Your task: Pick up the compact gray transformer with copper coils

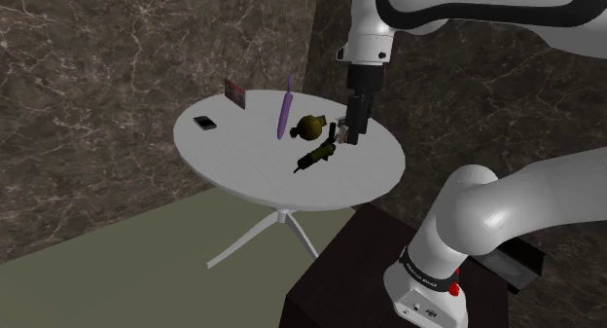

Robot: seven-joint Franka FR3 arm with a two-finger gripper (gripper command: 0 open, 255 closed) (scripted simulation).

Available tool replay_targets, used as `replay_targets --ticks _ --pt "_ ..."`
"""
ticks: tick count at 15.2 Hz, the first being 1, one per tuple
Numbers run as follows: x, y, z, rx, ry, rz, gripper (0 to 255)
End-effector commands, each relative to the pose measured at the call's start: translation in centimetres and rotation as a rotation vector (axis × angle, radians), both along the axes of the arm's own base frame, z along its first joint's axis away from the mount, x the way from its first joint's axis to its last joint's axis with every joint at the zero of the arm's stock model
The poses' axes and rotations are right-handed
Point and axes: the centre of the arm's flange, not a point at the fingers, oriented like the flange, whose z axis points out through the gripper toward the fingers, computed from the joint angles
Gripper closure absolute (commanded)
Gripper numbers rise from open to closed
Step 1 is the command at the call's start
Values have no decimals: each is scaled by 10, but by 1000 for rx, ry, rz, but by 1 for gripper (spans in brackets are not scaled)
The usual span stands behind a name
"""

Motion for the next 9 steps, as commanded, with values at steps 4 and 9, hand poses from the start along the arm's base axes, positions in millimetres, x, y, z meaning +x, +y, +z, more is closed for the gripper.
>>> replay_targets --ticks 4,9 --pt "12 -32 -14 -6 -21 10 0" --pt "34 -86 -35 -16 -57 27 0"
